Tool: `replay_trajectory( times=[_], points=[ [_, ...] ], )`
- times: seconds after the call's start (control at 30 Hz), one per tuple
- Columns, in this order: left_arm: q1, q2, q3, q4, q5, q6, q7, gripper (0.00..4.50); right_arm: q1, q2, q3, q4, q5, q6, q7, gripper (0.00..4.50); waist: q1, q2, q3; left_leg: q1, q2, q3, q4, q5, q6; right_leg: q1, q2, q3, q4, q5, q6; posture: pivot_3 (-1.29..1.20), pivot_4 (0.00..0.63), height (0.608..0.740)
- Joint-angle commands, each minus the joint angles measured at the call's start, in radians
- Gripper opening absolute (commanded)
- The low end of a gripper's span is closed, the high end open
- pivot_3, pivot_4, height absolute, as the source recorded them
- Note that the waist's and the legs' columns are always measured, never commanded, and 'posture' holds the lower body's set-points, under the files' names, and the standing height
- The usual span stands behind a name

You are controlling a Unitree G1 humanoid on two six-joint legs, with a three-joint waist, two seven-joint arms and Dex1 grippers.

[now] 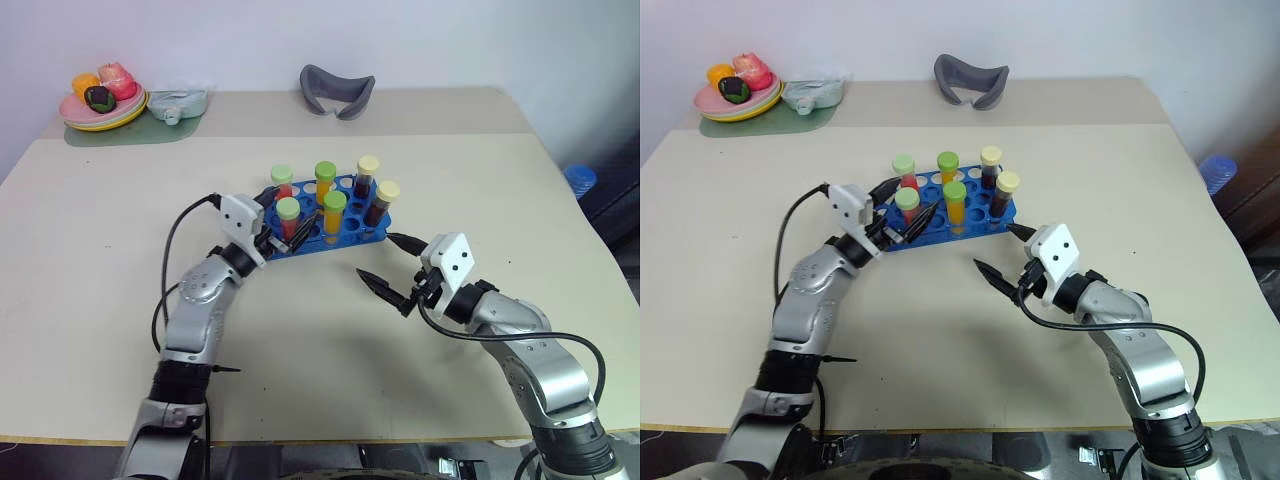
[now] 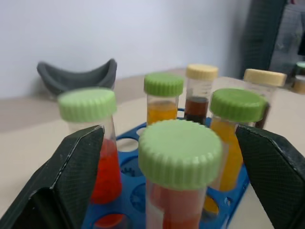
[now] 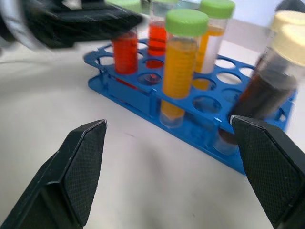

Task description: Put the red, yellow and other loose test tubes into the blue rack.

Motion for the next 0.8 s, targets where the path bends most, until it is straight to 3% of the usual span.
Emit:
replay_trajectory(
  times=[0.03,0.17,0.4,0.57,0.8],
  points=[
    [0.038,0.067,0.042,-0.103,-0.008,-0.023,-0.035,4.48,0.007,-0.033,-0.063,-0.033,0.023,-0.011,0.023,4.27,0.002,0.000,0.000,0.000,0.000,0.000,0.000,0.000,0.000,0.000,0.000,0.000,0.000,0.000,0.000,0.00,0.150,0.740],
    [0.102,0.166,0.108,-0.174,-0.089,0.068,-0.082,4.48,0.039,-0.097,-0.153,-0.007,0.048,-0.015,0.072,4.27,0.002,0.000,0.000,0.000,0.000,0.000,0.000,0.000,0.000,0.001,0.000,0.000,-0.001,0.000,0.000,0.00,0.150,0.740],
    [0.349,0.364,0.335,-0.193,-0.219,0.197,-0.197,4.48,0.161,-0.243,-0.357,0.021,0.127,0.013,0.201,4.27,0.001,0.000,0.000,0.001,0.001,0.001,-0.001,-0.001,0.001,0.001,0.000,0.001,-0.001,0.000,0.000,0.00,0.150,0.740],
    [0.421,0.397,0.405,-0.176,-0.214,0.194,-0.210,4.48,0.173,-0.258,-0.390,0.063,0.118,-0.007,0.221,4.27,0.002,0.000,0.000,0.001,0.001,0.001,0.000,-0.001,0.001,0.002,0.000,0.000,-0.001,0.000,0.000,0.00,0.150,0.740],
    [0.474,0.364,0.403,-0.236,-0.207,0.203,-0.169,4.48,0.104,-0.245,-0.342,0.126,0.102,-0.026,0.219,4.27,-0.001,0.000,0.000,0.001,0.001,0.001,0.000,-0.001,0.001,0.002,0.000,0.001,-0.001,0.000,-0.001,0.00,0.150,0.740]
  ],
)
